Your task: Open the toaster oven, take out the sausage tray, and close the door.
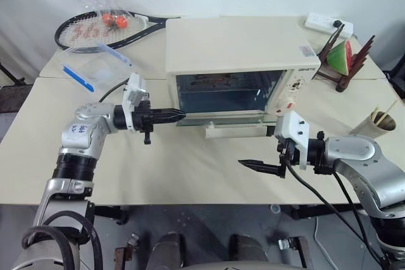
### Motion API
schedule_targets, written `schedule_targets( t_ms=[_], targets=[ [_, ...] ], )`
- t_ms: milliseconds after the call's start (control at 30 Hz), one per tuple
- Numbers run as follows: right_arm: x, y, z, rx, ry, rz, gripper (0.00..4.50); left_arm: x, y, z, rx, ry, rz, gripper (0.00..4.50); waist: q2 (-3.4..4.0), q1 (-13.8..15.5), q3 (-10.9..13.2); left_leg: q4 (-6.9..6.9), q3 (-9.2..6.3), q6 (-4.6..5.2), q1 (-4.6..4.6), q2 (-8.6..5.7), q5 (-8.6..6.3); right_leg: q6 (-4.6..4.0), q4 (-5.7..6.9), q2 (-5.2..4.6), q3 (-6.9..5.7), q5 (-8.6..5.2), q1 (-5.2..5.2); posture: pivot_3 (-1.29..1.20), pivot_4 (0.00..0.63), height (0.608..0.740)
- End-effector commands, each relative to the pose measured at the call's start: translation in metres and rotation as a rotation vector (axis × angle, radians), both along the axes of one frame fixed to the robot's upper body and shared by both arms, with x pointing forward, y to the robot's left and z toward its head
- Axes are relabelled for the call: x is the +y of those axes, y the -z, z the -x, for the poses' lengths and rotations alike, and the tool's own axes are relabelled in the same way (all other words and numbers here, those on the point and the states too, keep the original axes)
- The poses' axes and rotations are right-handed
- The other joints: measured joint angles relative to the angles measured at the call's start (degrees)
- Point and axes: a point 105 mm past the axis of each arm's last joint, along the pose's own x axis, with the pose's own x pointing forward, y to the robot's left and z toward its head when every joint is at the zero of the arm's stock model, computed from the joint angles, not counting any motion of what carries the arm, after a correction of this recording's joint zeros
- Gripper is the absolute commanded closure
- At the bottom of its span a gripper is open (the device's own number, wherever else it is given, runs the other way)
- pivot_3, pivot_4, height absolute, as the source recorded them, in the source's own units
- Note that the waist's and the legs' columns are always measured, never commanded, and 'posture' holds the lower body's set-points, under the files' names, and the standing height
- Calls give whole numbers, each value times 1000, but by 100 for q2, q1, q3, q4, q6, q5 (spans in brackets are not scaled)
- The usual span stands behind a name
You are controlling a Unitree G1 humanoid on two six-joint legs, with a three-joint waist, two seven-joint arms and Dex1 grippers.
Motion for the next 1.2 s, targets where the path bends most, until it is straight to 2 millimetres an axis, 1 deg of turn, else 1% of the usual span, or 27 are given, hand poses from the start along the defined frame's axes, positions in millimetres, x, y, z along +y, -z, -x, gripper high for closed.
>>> schedule_targets(
  t_ms=[33, 167, 267, 300, 433, 467, 500, 533, 600, 667, 700, 733, 800, 867, 900, 967, 1033, 1133, 1200],
  targets=[
    [-7, -6, 1, -37, 23, 54, 0, -6, 6, 0, -16, 39, -68, 4484, 0, 5, 0, 0, 0, 0, 0, 0, 0, 0, -1, 0, 0, 0, 0, 0, 150, 740],
    [-19, -1, 2, -25, 71, 96, 0, -13, 6, -5, -39, 51, -76, 4484, -2, 31, 1, 1, -1, 1, 0, 0, 0, 0, 0, 0, -1, 0, 1, 0, 150, 740],
    [-26, 2, 4, -9, 96, 117, 0, -16, 6, -7, -42, 58, -84, 4484, -4, 24, 2, 5, -1, 3, -2, -1, -1, 1, -2, -1, -2, 1, 3, 0, 150, 740],
    [-31, 3, 4, -3, 116, 130, 0, -17, 6, -7, -45, 62, -84, 4484, -4, 27, 2, 5, -1, 4, -3, -1, -2, 1, -1, -1, -2, 1, 3, 0, 150, 740],
    [-78, 21, 15, 71, 244, 292, 0, -23, 6, -9, -54, 90, -99, 4484, -7, 54, 4, 5, -3, 7, -5, -2, -3, 1, -4, -2, -6, 1, 4, 0, 150, 740],
    [-84, 22, 18, 85, 261, 309, 0, -23, 6, -9, -55, 95, -103, 4484, -10, 48, 6, 4, -3, 9, -5, -2, -5, 1, -4, -2, -6, 1, 4, 0, 150, 740],
    [-95, 20, 23, 100, 288, 327, 0, -24, 9, -8, -50, 107, -115, 4484, -11, 40, 6, 5, -2, 10, -7, -2, -5, 1, -6, -2, -6, 1, 4, 0, 150, 740],
    [-101, 18, 26, 108, 305, 338, 0, -25, 10, -7, -47, 116, -123, 4484, -11, 36, 6, 4, -1, 10, -7, -2, -5, 2, -9, -2, -6, 1, 4, 0, 150, 740],
    [-110, 14, 32, 116, 324, 354, 0, -26, 14, -6, -43, 129, -141, 4484, -11, 22, 6, 4, -1, 10, -6, -2, -5, 2, -7, -1, -6, 1, 5, 0, 150, 740],
    [-118, 6, 38, 109, 334, 372, 0, -27, 19, -3, -38, 149, -163, 4484, -12, 14, 7, 6, 0, 10, -4, -1, -5, 2, -5, -1, -5, 1, 5, 0, 150, 740],
    [-119, -6, 38, 81, 338, 372, 0, -27, 27, -2, -40, 161, -203, 4484, -12, 14, 7, 6, -1, 10, -2, 0, -5, 2, -4, -1, -5, 1, 6, 0, 150, 740],
    [-119, -14, 38, 60, 339, 371, 0, -27, 32, -1, -41, 169, -231, 4484, -12, 13, 7, 5, -1, 10, -3, 0, -5, 2, -5, -1, -5, 1, 6, 0, 150, 740],
    [-104, -36, 33, -19, 320, 323, 0, -28, 43, -1, -49, 165, -278, 4484, -12, -6, 7, 6, -1, 10, -3, 0, -5, 2, -5, -1, -5, 1, 6, 0, 150, 740],
    [-89, -48, 26, -66, 302, 283, 0, -29, 48, -2, -51, 162, -294, 4484, -12, 6, 7, 8, -3, 10, -1, 0, -5, 2, -3, -2, -2, 1, 6, 0, 150, 740],
    [-84, -50, 23, -80, 301, 286, 0, -29, 50, -2, -54, 164, -304, 4484, -12, 5, 7, 11, -6, 10, 0, 2, -5, 2, -1, -1, -4, 1, 7, 0, 150, 740],
    [-64, -57, 10, -159, 276, 271, 0, -31, 55, 1, -64, 179, -318, 4484, -17, 17, 10, 14, -8, 10, -2, 2, -5, 2, -3, -2, -5, 1, 8, 0, 150, 740],
    [-49, -62, 1, -214, 262, 253, 0, -31, 60, 2, -74, 185, -337, 4484, -20, 18, 9, 18, -12, 8, -8, 2, -7, 2, -3, -3, -7, 1, 7, 0, 150, 740],
    [-29, -59, -15, -277, 244, 270, 0, -29, 66, 2, -107, 182, -363, 4484, -19, 11, 8, 21, -9, 10, -9, -1, -8, 2, -2, -6, -7, 1, 6, 0, 150, 740],
    [-18, -57, -26, -324, 243, 294, 0, -30, 64, 2, -123, 170, -335, 4484, -18, -2, 8, 22, -9, 9, -8, -1, -8, 2, 0, -5, -8, 1, 6, 0, 150, 740]
  ],
)
